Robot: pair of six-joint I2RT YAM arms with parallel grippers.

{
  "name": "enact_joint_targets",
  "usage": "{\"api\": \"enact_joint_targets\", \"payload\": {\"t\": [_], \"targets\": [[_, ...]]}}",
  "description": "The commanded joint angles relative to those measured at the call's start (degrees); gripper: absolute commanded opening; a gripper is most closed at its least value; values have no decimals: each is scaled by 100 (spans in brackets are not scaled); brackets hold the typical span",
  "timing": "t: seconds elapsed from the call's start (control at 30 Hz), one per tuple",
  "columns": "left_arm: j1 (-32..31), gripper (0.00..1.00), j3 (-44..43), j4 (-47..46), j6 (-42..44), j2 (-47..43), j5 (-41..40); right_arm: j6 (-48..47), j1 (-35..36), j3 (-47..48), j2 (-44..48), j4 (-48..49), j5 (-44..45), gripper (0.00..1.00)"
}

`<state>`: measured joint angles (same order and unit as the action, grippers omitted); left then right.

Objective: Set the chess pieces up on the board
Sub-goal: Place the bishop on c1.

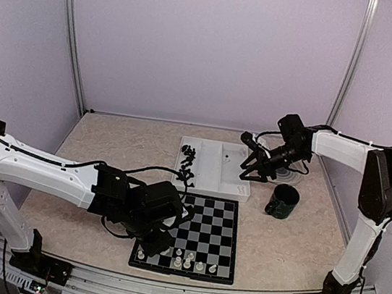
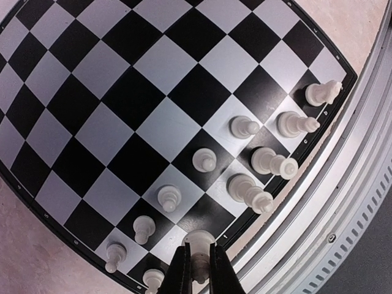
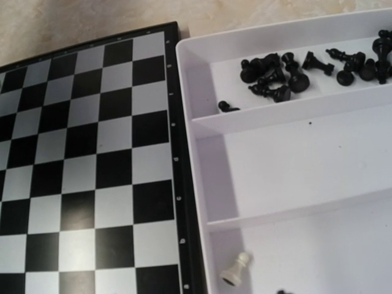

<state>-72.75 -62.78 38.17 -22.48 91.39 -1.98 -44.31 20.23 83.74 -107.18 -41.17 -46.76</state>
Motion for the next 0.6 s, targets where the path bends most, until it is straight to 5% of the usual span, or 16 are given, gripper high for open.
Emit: {"api": "enact_joint_targets", "payload": {"t": [0.0, 0.57], "targets": [[-20, 0, 107, -248, 22, 172, 92, -117, -27, 145, -123, -163, -43, 55], [-20, 0, 148, -451, 191, 575, 323, -155, -22, 165, -248, -245, -51, 59]]}}
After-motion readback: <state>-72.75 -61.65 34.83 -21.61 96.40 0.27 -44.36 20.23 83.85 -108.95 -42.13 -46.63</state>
